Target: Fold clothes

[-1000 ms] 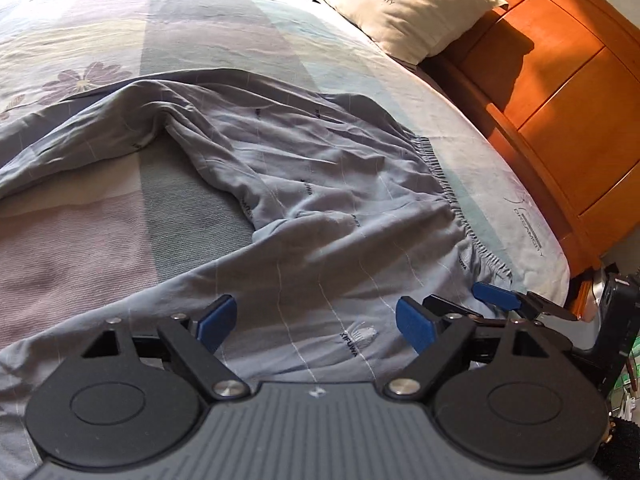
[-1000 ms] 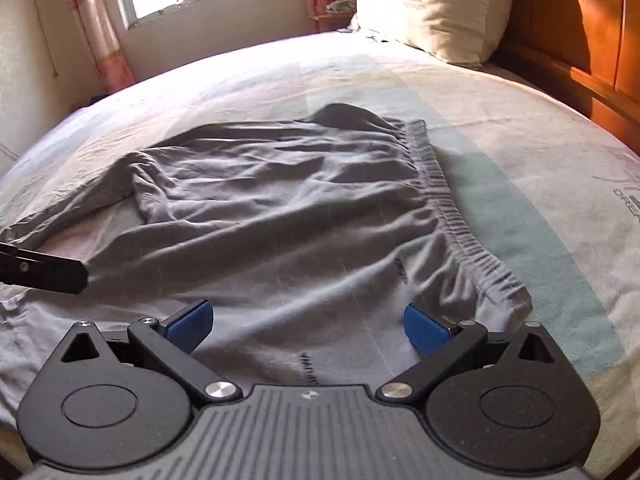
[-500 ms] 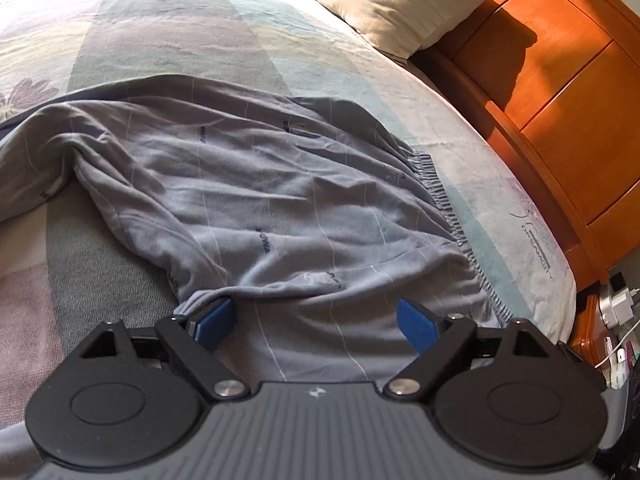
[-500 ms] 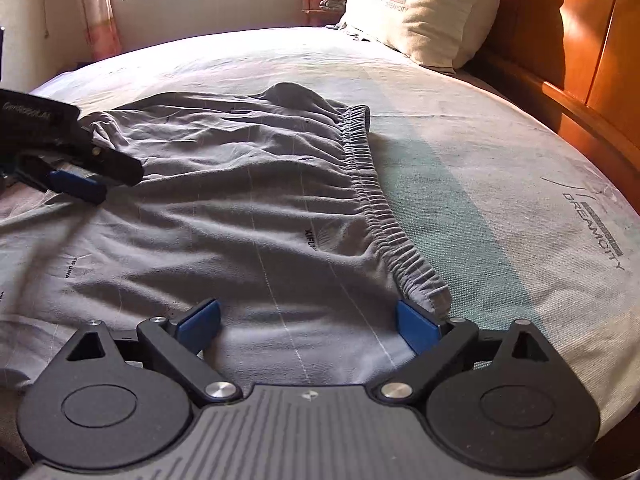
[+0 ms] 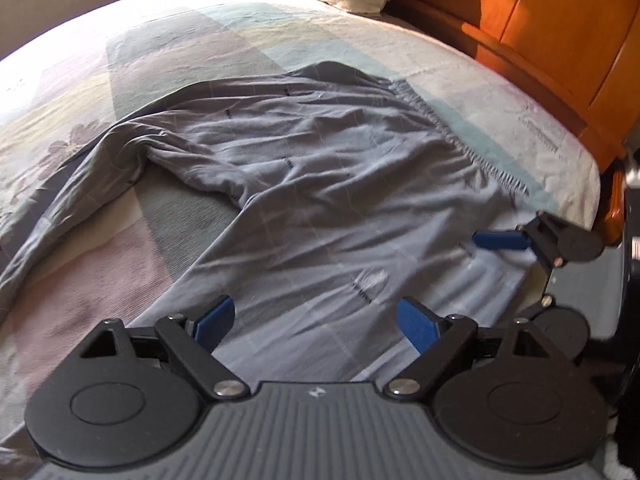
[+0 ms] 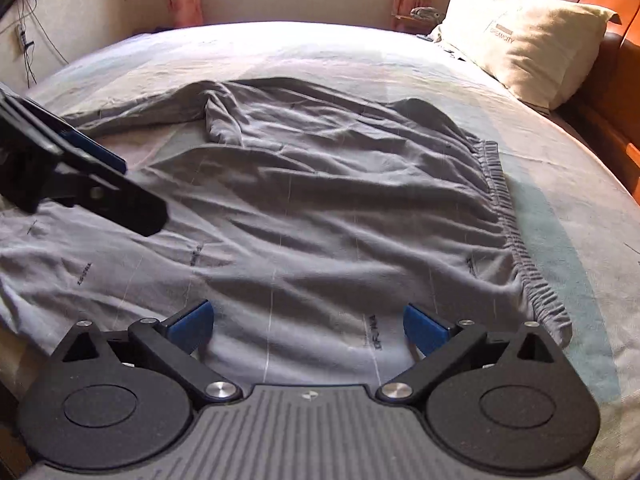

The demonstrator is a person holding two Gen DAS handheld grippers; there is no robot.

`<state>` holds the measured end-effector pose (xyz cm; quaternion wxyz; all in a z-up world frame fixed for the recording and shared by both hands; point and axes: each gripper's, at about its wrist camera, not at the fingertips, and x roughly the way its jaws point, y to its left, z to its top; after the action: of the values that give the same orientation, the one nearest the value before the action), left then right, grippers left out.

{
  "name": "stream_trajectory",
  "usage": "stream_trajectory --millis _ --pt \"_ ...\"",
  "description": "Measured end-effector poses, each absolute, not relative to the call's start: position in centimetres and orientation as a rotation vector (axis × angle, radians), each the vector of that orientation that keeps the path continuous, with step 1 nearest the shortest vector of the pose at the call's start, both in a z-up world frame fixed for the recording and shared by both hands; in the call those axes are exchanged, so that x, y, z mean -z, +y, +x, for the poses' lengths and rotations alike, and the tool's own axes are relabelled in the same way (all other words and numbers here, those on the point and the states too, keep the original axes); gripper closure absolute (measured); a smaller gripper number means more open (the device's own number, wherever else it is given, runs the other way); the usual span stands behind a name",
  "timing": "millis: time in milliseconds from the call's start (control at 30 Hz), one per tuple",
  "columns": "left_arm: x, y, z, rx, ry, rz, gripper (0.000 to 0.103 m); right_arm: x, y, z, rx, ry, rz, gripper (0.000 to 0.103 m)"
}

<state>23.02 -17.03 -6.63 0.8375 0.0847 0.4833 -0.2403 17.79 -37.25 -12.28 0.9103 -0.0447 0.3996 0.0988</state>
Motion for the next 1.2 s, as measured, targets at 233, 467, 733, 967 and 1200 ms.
stream_trajectory --millis 233,467,733,967,1200 --pt "10.2 -13.9 18.8 0.478 1.101 0.118 0.014 12.4 -38.9 15.0 -0.148 0.841 -0.064 0.0" --pt "9.0 -13.2 15.7 0.512 1.089 0.124 0.009 12.6 -38.7 15.4 -0.099 0.84 -0.044 0.0" --pt "9.7 -8.3 15.3 0.411 1.175 -0.049 0.009 12.6 -38.7 15.4 -0.087 0.835 -0.039 0.0" --pt "8.6 -7.8 15.3 0.425 1.156 -0.063 0.009 12.7 -38.4 15.4 -0.054 0.827 -0.027 0.0" --pt "9.4 -7.5 14.2 0.426 1.214 -0.15 0.006 12.7 -38.3 15.4 -0.051 0.828 -0.027 0.0"
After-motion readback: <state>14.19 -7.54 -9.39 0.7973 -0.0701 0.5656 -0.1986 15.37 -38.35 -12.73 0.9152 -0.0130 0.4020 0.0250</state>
